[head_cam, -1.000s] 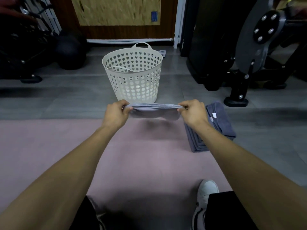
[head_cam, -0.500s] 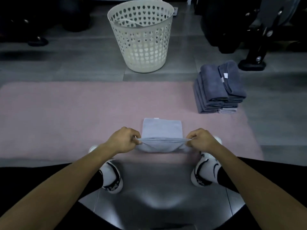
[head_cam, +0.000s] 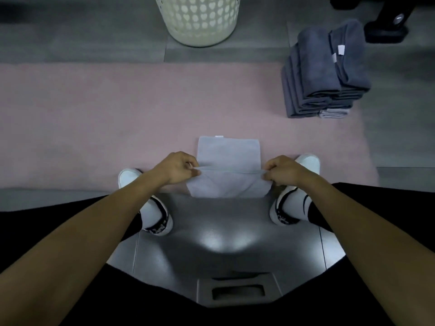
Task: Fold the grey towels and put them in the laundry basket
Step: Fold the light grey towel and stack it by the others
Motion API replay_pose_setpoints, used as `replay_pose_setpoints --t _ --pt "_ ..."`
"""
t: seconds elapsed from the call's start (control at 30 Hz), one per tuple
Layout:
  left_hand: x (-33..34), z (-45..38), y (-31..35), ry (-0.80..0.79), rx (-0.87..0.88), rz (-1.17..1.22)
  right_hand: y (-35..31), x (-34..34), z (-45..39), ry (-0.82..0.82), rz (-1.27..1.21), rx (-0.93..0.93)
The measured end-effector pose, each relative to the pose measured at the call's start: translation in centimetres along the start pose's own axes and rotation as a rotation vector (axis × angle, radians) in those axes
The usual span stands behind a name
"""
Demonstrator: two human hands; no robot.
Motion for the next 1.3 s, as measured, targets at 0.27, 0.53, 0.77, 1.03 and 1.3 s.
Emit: replay_pose_setpoints --t 0.27,0.53,0.77,1.03,1.3 --pt "0.8 -10.9 -3.4 0.179 -0.163 0.362 0.1 -2.1 -10.1 0.292 -0.111 0.048" --pt "0.4 -18.0 -5.5 0.371 -0.182 0.469 1.5 -3.0 -16.8 0.565 -0.172 0.079" --pt "1.8 -19.3 -5.9 0.442 -0.105 0.309 3.0 -2.3 -19.1 0.593 -0.132 0.058" --pt "2.5 -18.1 -3.8 0.55 -0.118 0.179 2.0 -2.2 -18.8 0.594 0.101 -0.05" --pt "12.0 -15.9 -0.3 0.287 0.17 -0.462 0.8 6.4 -16.1 0.505 0.65 -0.608"
Point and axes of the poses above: each hand's wrist, its own z-axis away from the middle knuckle, its own x-axis out of the palm, y = z × x, the point moved 5 cm from there along -z, towards the middle knuckle, and after that the axes turned 7 degrees about -y, right-handed, at the moved point
